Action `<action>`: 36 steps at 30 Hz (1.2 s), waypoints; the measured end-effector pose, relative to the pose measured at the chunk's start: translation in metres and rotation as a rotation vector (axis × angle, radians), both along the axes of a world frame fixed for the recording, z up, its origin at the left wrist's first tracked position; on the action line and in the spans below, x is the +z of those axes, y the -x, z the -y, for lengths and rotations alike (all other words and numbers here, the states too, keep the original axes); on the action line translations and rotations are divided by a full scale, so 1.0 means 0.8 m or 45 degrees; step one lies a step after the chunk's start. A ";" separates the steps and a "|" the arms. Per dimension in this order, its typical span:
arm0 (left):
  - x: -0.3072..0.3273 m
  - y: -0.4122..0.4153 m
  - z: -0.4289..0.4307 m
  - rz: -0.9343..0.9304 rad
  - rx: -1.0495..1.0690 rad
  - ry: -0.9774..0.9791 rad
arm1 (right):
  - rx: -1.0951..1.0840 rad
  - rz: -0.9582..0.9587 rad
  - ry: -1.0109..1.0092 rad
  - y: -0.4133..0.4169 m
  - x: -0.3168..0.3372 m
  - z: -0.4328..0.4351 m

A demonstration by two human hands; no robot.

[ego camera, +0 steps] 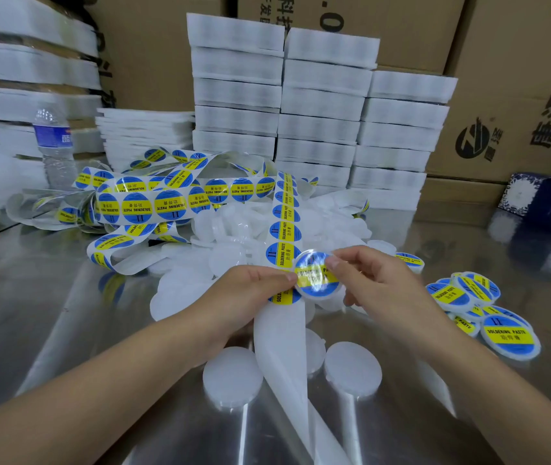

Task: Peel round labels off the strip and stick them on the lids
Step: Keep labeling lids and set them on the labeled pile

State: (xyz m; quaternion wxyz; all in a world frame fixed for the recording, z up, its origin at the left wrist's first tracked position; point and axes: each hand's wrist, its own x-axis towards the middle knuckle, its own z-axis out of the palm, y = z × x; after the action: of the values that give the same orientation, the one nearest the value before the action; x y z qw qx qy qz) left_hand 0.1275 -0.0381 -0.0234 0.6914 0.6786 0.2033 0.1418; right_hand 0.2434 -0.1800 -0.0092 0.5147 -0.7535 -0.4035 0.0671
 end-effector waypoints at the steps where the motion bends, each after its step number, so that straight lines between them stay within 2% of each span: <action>1: 0.000 0.000 0.000 -0.003 -0.012 -0.020 | 0.058 -0.014 0.015 0.002 -0.001 -0.001; 5: 0.000 0.002 0.000 0.018 -0.099 -0.018 | 0.240 -0.027 0.078 0.007 -0.005 0.000; 16: 0.001 0.004 0.004 0.005 -0.200 -0.053 | 0.064 0.220 0.288 0.015 -0.003 0.002; 24: 0.002 0.003 0.005 -0.004 -0.244 -0.001 | 0.005 0.236 0.239 0.016 -0.006 0.002; 32: 0.002 0.003 0.007 0.006 -0.187 0.190 | -0.052 0.300 0.229 0.015 -0.006 0.000; 36: 0.004 0.004 0.009 0.048 -0.212 0.202 | -0.074 0.304 0.220 0.013 -0.006 -0.001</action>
State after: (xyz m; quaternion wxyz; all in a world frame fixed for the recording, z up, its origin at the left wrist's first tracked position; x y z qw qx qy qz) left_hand 0.1242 -0.0453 -0.0203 0.7560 0.6335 0.1439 0.0800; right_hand 0.2328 -0.1790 -0.0141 0.3981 -0.8090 -0.4325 -0.0033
